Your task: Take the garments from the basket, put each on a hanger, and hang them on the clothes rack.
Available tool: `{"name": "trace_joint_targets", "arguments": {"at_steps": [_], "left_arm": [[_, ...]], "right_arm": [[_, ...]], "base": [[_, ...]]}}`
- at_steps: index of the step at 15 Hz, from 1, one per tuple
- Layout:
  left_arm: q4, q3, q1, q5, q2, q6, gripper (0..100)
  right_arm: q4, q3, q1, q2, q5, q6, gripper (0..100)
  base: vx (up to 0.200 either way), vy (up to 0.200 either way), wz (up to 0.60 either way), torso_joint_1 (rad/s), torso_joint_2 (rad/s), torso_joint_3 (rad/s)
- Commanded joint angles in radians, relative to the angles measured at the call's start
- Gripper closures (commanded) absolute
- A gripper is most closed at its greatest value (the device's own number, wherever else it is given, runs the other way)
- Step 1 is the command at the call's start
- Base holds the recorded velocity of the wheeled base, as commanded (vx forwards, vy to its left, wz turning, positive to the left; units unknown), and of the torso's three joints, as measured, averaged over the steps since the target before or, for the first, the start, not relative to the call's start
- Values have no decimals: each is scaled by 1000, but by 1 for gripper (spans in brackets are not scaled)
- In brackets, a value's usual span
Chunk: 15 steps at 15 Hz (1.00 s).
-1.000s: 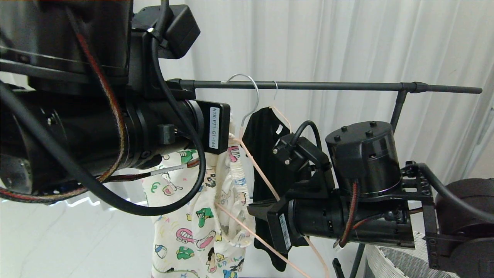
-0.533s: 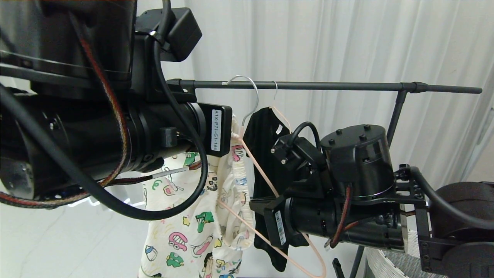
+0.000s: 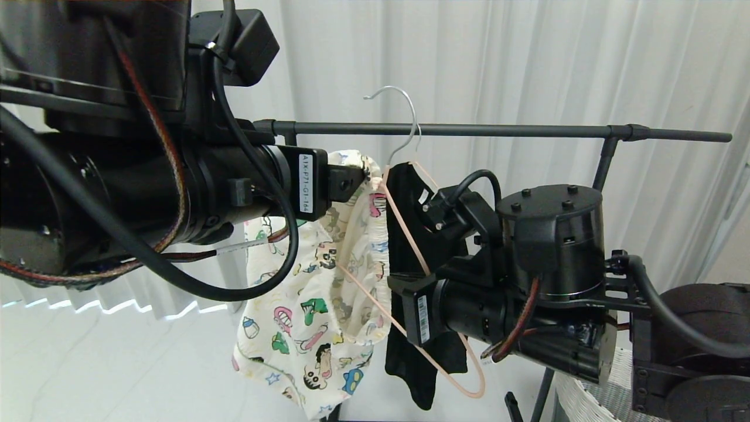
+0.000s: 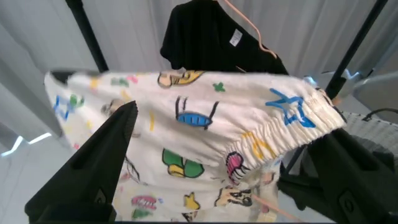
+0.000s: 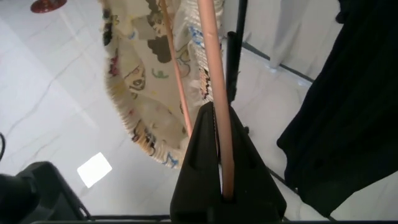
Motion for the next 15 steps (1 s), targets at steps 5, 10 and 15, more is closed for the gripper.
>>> {"name": "trace_joint_targets", "arguments": {"at_steps": [5,10,15], "left_arm": [[-1,-9,7,10,18,22,0],[-9,-10,-12,10,19,40,0],[-11,106,-35,7,-62,75,0]], "right_arm": [[-25,11,6,-2,-36,-6,100],[-57,16,12,4,-65,-5,100],[-100,30,-41,7,-89,-8,100]], "base": [[0,0,0,0,0,0],[0,0,0,0,0,0],[0,0,0,0,0,0]]}}
